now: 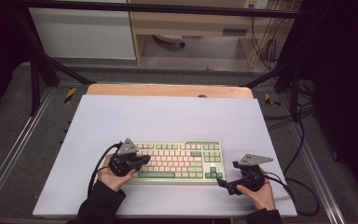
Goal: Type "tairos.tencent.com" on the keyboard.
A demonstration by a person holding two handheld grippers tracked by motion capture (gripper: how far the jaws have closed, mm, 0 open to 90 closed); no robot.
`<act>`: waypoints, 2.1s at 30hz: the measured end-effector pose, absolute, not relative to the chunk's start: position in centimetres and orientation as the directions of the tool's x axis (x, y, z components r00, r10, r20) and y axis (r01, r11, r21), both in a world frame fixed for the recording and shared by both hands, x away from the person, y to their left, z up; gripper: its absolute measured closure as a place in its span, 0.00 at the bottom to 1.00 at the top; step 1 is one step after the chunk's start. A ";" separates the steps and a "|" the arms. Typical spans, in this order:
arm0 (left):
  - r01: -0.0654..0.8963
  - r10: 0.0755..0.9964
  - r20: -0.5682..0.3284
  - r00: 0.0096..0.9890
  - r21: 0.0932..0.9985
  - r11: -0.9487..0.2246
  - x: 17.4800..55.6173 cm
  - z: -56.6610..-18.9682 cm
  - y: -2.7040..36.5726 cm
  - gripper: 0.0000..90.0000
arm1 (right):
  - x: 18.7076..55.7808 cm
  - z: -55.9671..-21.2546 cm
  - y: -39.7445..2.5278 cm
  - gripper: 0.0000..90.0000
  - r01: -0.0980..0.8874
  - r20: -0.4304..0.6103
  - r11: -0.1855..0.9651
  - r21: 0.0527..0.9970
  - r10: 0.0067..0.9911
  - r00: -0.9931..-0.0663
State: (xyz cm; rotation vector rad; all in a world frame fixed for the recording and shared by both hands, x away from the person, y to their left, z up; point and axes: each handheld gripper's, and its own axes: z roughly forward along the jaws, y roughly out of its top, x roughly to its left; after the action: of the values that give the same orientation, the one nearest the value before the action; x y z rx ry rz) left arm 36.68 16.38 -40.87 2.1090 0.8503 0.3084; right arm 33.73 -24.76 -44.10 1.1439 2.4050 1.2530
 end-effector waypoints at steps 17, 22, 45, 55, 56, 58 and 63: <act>0.475 0.684 -0.049 0.727 0.756 -0.451 38.1 -41.9 14.9 1.00 | 33.8 -44.1 -24.8 0.00 0.544 0.164 0.346 0.764 0.712 -0.683; 0.476 0.687 -0.040 0.726 0.750 -0.459 38.6 -42.9 14.6 1.00 | 33.8 -44.1 -24.8 0.00 0.544 0.164 0.346 0.764 0.712 -0.683; 0.459 0.673 -0.036 0.739 0.758 -0.463 38.1 -42.3 15.0 1.00 | 33.7 -44.2 -24.7 0.00 0.550 0.166 0.346 0.760 0.715 -0.679; 0.441 0.665 -0.032 0.746 0.772 -0.457 37.2 -41.4 15.9 1.00 | 33.7 -44.2 -24.7 0.00 0.550 0.166 0.345 0.760 0.715 -0.679; 0.439 0.664 -0.032 0.747 0.774 -0.457 37.1 -41.3 16.0 1.00 | 33.7 -44.2 -24.7 0.00 0.550 0.165 0.346 0.760 0.716 -0.679; 0.437 0.664 -0.032 0.747 0.777 -0.454 36.8 -41.1 16.2 1.00 | 33.7 -44.2 -24.7 0.00 0.550 0.166 0.346 0.760 0.716 -0.678; 0.437 0.665 -0.029 0.746 0.774 -0.457 36.3 -40.9 17.0 1.00 | 33.7 -44.2 -24.7 0.00 0.551 0.166 0.346 0.760 0.716 -0.678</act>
State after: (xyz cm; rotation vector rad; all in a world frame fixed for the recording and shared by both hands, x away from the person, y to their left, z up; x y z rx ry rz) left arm 36.31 17.00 -40.91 2.1248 0.8261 0.3544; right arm 33.67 -24.68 -44.20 1.1506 2.4095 1.2410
